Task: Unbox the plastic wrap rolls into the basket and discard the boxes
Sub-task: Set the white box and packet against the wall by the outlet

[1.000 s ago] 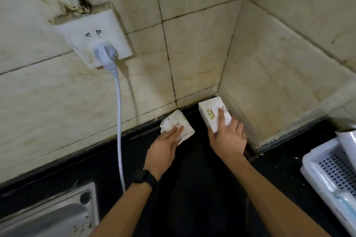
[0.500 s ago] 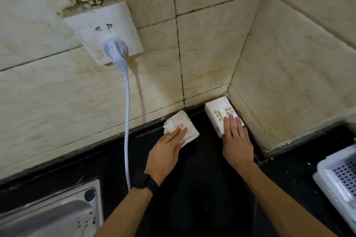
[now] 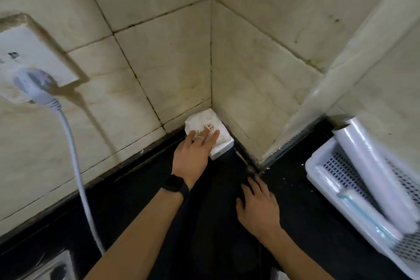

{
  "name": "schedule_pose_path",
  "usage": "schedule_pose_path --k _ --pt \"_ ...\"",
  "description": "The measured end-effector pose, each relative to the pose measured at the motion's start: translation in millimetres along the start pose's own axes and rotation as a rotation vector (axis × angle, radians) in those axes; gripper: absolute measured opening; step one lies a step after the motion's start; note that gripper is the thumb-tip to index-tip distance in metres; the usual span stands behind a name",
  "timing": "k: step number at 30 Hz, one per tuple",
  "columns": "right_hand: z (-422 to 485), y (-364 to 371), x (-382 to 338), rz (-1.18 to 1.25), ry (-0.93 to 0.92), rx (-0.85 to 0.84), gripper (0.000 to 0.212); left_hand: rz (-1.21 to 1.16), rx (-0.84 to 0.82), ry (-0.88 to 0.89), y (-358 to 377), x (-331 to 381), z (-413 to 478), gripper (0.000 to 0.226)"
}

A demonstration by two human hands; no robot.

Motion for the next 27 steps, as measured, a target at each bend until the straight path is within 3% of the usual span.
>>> schedule_pose_path --k 3,6,14,18,22,27 --pt "-16.2 14.6 34.9 -0.006 0.097 -0.152 0.08 0.067 -0.097 -0.019 20.0 17.3 15.7 0.059" --pt "-21.2 25.7 54.9 0.043 0.151 -0.273 0.093 0.031 -0.091 -0.09 34.2 22.9 14.7 0.057" --pt "-24.0 44.5 68.7 0.103 0.134 -0.269 0.091 -0.074 -0.063 -0.048 23.1 27.0 11.7 0.064" --pt "-20.1 30.4 71.4 0.123 0.129 -0.341 0.094 -0.095 0.04 0.002 7.0 40.5 -13.5 0.066" --pt "-24.6 -17.1 79.2 0.354 0.129 -0.378 0.082 -0.19 0.045 0.12 0.9 78.3 -51.2 0.057" --pt "-99.7 -57.9 112.0 0.878 0.189 -0.098 0.042 -0.299 -0.028 0.284 8.2 147.5 -84.3 0.051"
Point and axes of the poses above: each hand's wrist, its own z-axis towards the middle knuckle, its own y-axis out of the palm, x = y × z, the point moved 2 cm from there along z, towards the middle knuckle, and after that the axes turned 3 degrees about -z, right-handed, at the moved point
